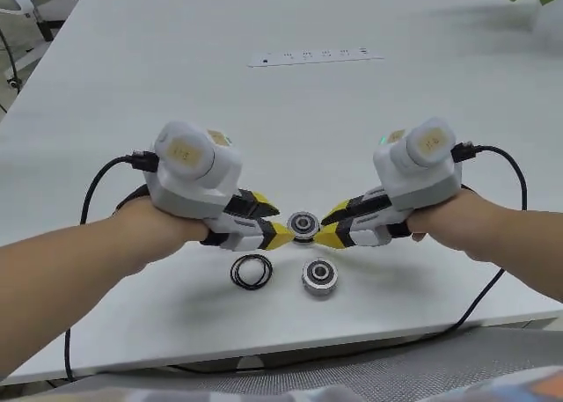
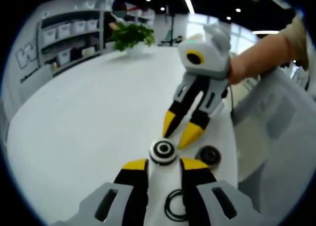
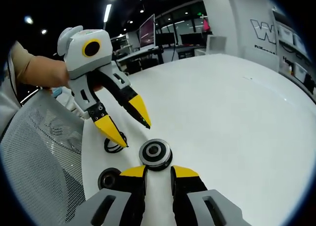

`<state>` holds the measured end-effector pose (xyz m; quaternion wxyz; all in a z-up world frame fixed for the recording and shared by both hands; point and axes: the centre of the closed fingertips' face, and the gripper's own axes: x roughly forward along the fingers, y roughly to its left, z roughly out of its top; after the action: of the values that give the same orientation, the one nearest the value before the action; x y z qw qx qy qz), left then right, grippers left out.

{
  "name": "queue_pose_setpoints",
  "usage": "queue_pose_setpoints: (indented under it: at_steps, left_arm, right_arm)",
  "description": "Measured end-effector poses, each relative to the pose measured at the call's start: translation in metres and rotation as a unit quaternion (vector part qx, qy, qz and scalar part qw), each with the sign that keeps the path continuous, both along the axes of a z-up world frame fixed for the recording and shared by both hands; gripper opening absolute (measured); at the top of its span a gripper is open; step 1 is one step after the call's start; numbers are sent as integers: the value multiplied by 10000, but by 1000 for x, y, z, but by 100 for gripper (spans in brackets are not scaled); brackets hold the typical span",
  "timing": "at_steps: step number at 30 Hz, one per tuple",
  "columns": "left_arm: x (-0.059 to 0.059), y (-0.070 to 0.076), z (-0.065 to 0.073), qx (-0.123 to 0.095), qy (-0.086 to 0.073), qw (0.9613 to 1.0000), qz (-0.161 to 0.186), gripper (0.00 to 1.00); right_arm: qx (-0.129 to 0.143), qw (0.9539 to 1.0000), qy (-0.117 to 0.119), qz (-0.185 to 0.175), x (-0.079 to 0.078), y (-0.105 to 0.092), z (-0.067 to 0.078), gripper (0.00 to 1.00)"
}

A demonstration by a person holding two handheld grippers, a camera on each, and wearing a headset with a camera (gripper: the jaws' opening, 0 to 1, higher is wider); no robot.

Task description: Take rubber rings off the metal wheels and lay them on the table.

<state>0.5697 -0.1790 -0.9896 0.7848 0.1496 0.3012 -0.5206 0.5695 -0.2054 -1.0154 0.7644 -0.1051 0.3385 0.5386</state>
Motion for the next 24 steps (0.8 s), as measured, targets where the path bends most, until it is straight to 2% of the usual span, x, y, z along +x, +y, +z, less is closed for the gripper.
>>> queue_pose_setpoints:
  at_steps: [18, 24]
  left_arm:
    - [13, -12, -11, 63, -7, 9999, -94, 20]
    - [16, -14, -11, 95, -93, 9998, -114, 19]
  right_arm:
    - [31, 9999, -68, 118, 3, 0, -3, 14]
    - [47, 9999, -79, 141, 5, 1, -4, 14]
